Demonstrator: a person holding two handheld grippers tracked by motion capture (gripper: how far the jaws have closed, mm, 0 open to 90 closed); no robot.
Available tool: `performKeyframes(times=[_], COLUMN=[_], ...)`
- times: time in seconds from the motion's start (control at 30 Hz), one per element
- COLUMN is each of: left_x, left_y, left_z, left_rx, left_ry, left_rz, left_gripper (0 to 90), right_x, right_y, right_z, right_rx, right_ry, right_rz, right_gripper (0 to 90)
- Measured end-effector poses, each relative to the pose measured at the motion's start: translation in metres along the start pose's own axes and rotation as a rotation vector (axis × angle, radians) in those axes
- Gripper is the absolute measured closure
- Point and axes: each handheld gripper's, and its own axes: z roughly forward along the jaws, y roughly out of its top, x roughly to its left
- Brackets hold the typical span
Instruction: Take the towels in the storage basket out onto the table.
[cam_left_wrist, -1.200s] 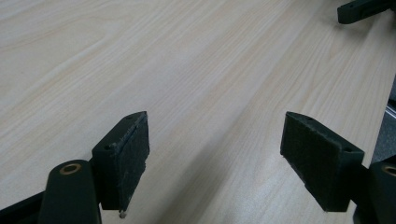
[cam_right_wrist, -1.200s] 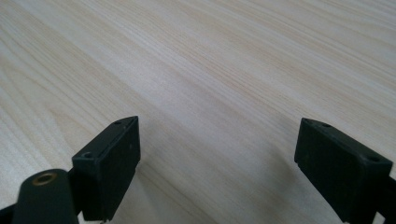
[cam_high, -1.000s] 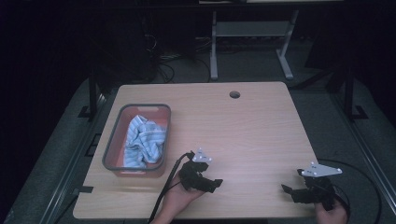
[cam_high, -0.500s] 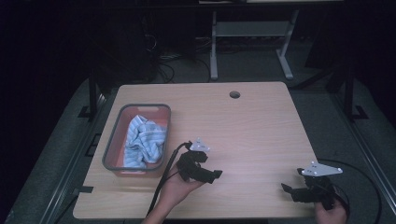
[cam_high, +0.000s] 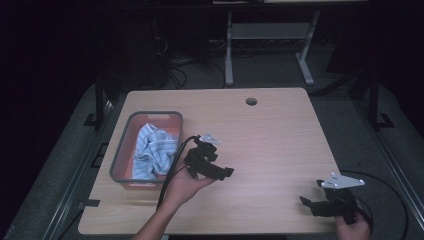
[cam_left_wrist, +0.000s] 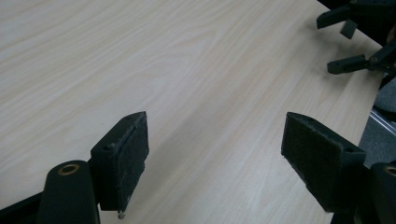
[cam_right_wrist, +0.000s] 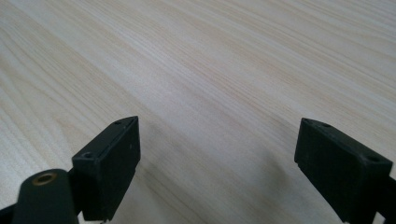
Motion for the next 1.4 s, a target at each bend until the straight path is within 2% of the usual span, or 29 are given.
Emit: performKeyframes(times=[0.17,0.37,0.6,0.8,0.9,0.97,1.1,1.4], left_x=[0.012,0.026,0.039,0.055,0.066,0.069,0.081,0.096], left_y=[0.005,0.009,0.012,0.008,0.003,0.003,-0.002,-0.011], left_z=[-0.011,-0.030,-0.050,-0.064,-0.073,-0.076,-0.087,-0.099], left_rx=[0.011,0.006,0.018,0.013,0.008,0.009,0.000,-0.007], left_ry=[0.017,0.019,0.071,0.085,0.117,0.120,0.151,0.194], left_rz=[-0.021,-0.062,-0.076,-0.115,-0.139,-0.138,-0.170,-0.215], left_gripper=[23.0,23.7,23.7,23.7,23.7,23.6,23.6,23.4], right_x=[0.000,0.002,0.007,0.008,0.008,0.008,0.008,0.008], right_y=[0.000,0.001,0.003,0.004,0.004,0.004,0.005,0.004], right_z=[-0.001,-0.001,0.000,0.000,0.001,0.001,0.001,0.000], right_rx=[-0.001,-0.002,-0.002,-0.002,-0.002,-0.001,0.003,0.000], right_ry=[0.000,0.003,0.005,0.002,0.002,0.002,0.004,0.002], right_rz=[-0.006,-0.013,-0.026,-0.024,-0.027,-0.029,-0.029,-0.026], right_gripper=[13.7,13.7,13.7,13.7,13.7,13.7,13.7,13.7])
